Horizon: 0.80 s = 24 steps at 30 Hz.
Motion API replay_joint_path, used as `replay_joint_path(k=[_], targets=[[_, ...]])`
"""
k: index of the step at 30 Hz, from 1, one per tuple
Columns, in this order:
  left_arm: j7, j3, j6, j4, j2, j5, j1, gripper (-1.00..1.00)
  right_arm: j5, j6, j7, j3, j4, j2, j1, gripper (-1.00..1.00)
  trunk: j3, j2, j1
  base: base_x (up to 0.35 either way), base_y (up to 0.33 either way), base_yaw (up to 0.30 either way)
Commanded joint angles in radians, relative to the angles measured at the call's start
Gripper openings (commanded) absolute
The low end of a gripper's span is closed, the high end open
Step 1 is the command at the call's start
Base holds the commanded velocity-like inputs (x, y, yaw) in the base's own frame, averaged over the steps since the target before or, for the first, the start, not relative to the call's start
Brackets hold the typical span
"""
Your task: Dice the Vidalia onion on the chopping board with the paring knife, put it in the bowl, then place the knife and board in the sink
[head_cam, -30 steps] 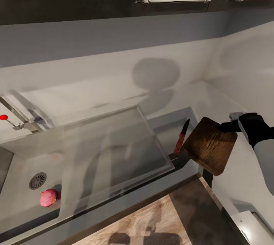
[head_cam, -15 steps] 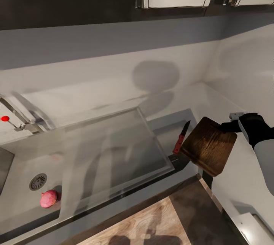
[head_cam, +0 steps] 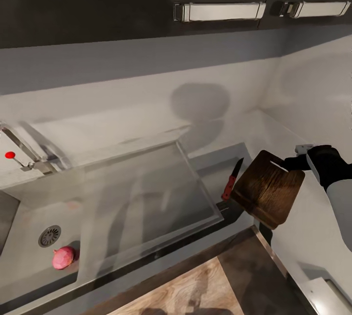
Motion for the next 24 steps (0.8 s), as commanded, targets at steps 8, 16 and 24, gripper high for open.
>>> replay_joint_path(k=[8,16,24], targets=[[0.000,-0.009,-0.001,0.003,-0.001,0.010,-0.002,1.00,0.010,0.004,0.008,-0.005,-0.002,0.000,0.000,-1.00,0.011,-0.002,0.001,0.000,0.000,0.000],[0.000,-0.009,-0.001,0.003,-0.001,0.010,-0.002,1.00,0.010,0.009,0.008,-0.005,-0.034,0.000,0.000,-1.00,0.024,-0.002,0.001,0.000,0.000,0.000],[-0.001,-0.009,-0.001,0.003,-0.001,0.010,-0.002,1.00,0.010,0.010,0.008,-0.005,-0.037,0.000,0.000,-1.00,0.037,-0.002,0.001,0.000,0.000,0.000]])
